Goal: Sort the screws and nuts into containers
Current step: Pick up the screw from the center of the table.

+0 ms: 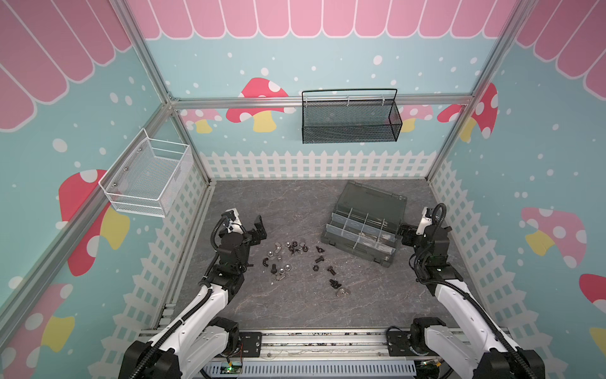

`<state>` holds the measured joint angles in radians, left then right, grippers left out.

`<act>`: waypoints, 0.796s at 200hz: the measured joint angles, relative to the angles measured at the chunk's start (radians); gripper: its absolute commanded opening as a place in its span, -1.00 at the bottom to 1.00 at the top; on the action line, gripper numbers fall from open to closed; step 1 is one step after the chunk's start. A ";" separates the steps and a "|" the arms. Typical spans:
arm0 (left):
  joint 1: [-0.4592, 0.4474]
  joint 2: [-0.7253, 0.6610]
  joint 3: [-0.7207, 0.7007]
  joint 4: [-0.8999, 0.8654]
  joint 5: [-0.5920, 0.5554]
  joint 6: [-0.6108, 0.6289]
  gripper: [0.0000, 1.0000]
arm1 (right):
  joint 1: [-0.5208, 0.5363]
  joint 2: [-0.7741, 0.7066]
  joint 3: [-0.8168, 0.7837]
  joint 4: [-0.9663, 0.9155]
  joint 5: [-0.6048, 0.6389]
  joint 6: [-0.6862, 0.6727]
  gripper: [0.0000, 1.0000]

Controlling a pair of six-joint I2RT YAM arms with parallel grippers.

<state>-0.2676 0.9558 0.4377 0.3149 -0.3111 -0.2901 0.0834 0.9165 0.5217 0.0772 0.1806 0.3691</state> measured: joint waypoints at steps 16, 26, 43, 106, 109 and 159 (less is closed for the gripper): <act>-0.008 0.024 0.009 -0.014 0.009 -0.045 0.99 | 0.072 -0.012 0.026 -0.105 -0.010 0.030 0.95; -0.008 0.048 0.018 -0.018 0.017 -0.073 0.99 | 0.122 -0.010 0.045 -0.159 -0.017 0.049 0.95; -0.009 0.088 0.038 -0.023 0.031 -0.108 0.99 | 0.202 0.013 0.079 -0.228 -0.025 0.078 0.95; -0.010 0.148 0.105 -0.063 0.049 -0.167 0.99 | 0.494 0.258 0.208 -0.352 -0.037 0.141 0.95; -0.010 0.148 0.105 -0.064 0.049 -0.169 0.99 | 0.508 0.270 0.214 -0.356 -0.039 0.142 0.95; -0.010 0.146 0.105 -0.102 0.028 -0.179 0.99 | 0.682 0.471 0.321 -0.406 -0.089 0.168 0.81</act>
<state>-0.2775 1.1023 0.5423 0.2131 -0.2832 -0.4694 0.7650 1.3876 0.8429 -0.3290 0.0914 0.5369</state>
